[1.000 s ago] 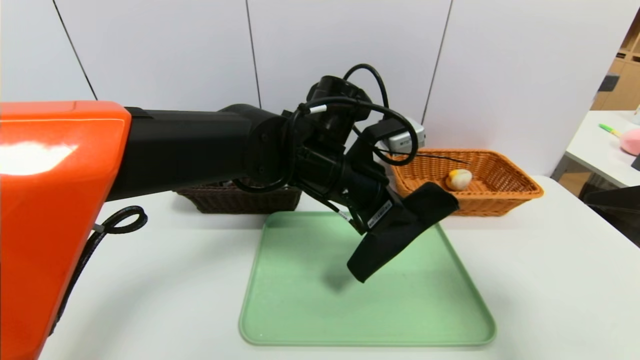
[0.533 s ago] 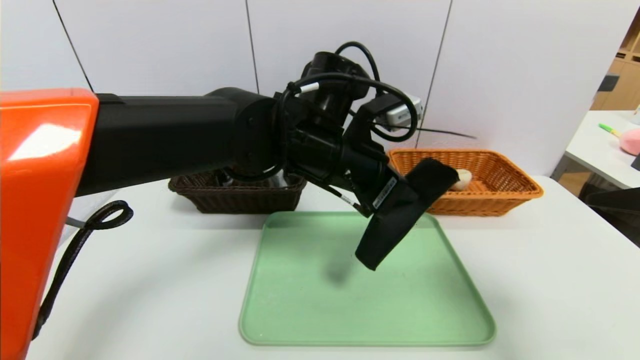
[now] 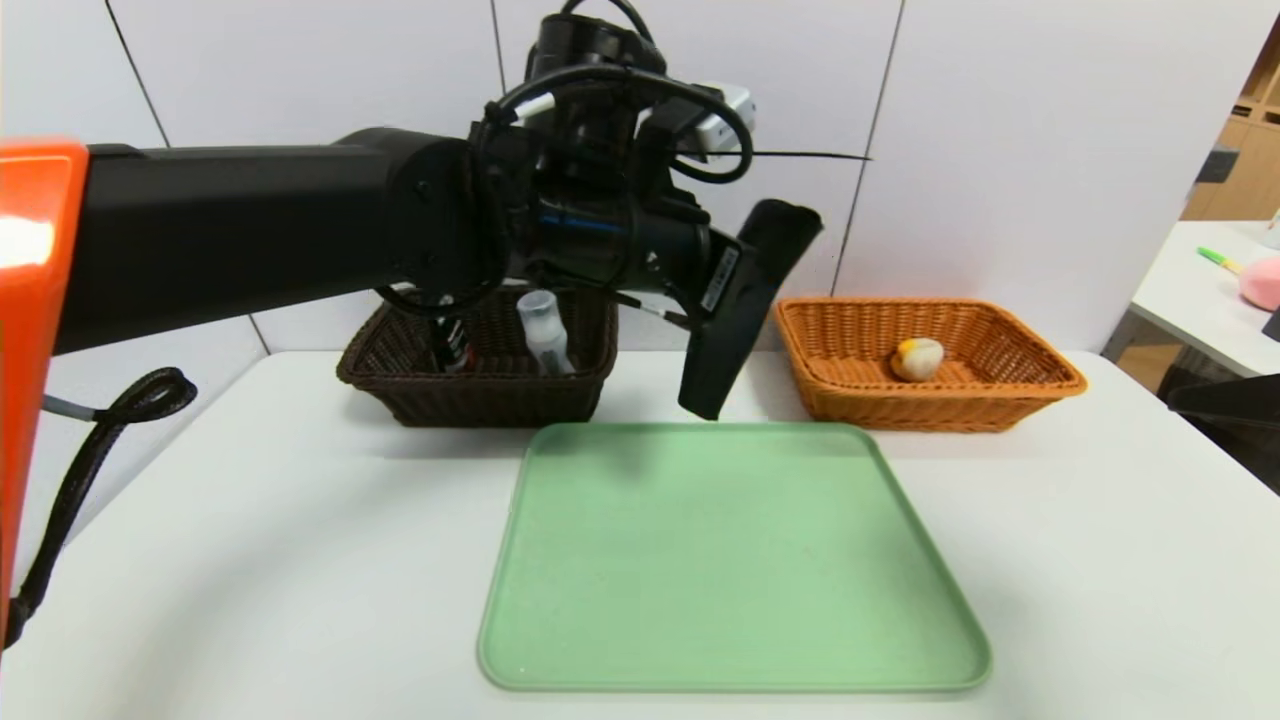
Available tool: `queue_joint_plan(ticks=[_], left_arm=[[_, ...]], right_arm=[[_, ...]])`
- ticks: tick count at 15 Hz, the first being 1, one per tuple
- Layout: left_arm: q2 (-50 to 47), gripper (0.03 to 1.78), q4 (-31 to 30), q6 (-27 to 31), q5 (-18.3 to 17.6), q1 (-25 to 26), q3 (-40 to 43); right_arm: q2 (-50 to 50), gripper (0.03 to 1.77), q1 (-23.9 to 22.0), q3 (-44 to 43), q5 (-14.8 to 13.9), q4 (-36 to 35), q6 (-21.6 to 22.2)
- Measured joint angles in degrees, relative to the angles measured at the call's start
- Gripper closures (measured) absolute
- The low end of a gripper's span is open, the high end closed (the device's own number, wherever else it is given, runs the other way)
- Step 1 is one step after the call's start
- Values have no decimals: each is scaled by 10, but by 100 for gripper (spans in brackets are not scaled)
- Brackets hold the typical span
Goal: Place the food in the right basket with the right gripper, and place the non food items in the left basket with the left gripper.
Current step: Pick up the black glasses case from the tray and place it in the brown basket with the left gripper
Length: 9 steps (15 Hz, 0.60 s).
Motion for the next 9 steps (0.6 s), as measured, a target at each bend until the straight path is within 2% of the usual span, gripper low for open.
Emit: queue_joint_plan(ticks=[2,9], left_arm=[[-16,149,-1,-21,26,15,-1],[-87,149,-51,-31,137,59,-2]], right_arm=[[0,10,0,2,0,1,1],[-6,10,0,26,0,1,1]])
